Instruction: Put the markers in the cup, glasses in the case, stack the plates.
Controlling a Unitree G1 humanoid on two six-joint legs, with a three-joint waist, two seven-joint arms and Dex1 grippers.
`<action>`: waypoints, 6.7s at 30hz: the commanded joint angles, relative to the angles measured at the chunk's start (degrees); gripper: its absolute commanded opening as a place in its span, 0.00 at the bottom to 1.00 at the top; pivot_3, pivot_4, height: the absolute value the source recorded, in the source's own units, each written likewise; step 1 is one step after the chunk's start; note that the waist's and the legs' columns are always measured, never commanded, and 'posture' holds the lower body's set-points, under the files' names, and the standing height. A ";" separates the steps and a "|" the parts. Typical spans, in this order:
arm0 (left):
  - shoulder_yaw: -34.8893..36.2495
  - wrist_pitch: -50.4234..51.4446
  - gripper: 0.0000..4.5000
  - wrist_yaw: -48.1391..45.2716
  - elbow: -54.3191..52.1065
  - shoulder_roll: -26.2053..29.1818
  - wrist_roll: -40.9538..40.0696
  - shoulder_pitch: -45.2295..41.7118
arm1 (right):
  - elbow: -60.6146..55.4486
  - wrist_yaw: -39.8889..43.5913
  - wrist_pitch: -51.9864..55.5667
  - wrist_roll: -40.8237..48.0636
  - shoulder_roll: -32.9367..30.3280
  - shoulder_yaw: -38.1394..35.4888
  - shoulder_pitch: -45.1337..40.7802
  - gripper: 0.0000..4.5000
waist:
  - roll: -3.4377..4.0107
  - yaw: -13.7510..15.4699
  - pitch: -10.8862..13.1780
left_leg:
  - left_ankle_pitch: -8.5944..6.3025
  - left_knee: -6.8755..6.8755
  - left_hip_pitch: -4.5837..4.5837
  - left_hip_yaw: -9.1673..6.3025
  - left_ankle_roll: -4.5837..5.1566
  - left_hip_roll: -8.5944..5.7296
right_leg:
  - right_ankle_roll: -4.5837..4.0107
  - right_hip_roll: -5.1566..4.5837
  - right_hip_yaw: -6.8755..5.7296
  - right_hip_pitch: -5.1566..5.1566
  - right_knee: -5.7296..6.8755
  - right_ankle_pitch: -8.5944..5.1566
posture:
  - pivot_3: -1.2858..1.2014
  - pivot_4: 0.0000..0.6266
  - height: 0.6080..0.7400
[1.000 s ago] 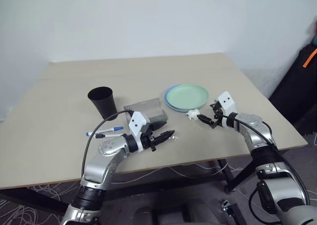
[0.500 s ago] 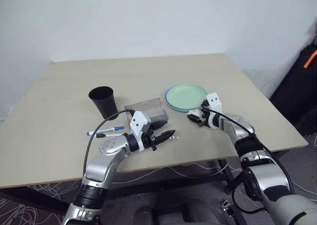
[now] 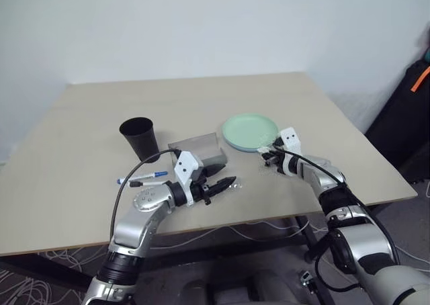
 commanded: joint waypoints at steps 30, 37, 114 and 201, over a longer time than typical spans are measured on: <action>1.20 1.32 0.56 0.93 -5.09 1.69 -0.66 0.82 | 24.81 -2.71 -22.45 -3.44 1.60 -1.97 -19.04 0.90 | 0.01 -0.34 0.01 | 0.00 -0.13 0.01 0.01 0.00 0.00 | 0.03 -0.01 0.03 -0.01 -0.08 -0.02 | 0.52 0.00 1.00; 1.32 1.64 0.56 -1.45 -2.33 4.06 -0.08 -1.99 | 16.87 6.62 -23.57 -2.12 -0.30 -1.57 -12.78 0.90 | 0.01 -0.28 0.01 | 0.00 -0.13 -0.01 -0.03 0.01 -0.02 | 0.03 -0.01 0.00 0.00 -0.11 -0.02 | 0.52 0.00 1.00; -14.24 -21.12 0.13 -41.76 68.62 0.43 28.35 -48.23 | -37.99 18.83 -10.73 9.89 -8.52 5.56 26.34 0.91 | -0.32 0.19 0.19 | -0.01 0.01 -0.10 -0.07 0.00 -0.07 | 0.08 -0.01 -0.02 -0.08 -0.01 -0.08 | 0.52 0.00 1.00; -10.62 -33.05 0.01 -22.66 79.93 4.95 40.44 -51.72 | -29.90 18.40 -15.00 9.27 -7.24 5.64 21.85 0.91 | -0.36 0.21 0.18 | -0.01 0.05 -0.09 -0.03 0.00 -0.08 | 0.10 -0.01 -0.03 -0.05 0.06 -0.06 | 0.52 0.00 1.00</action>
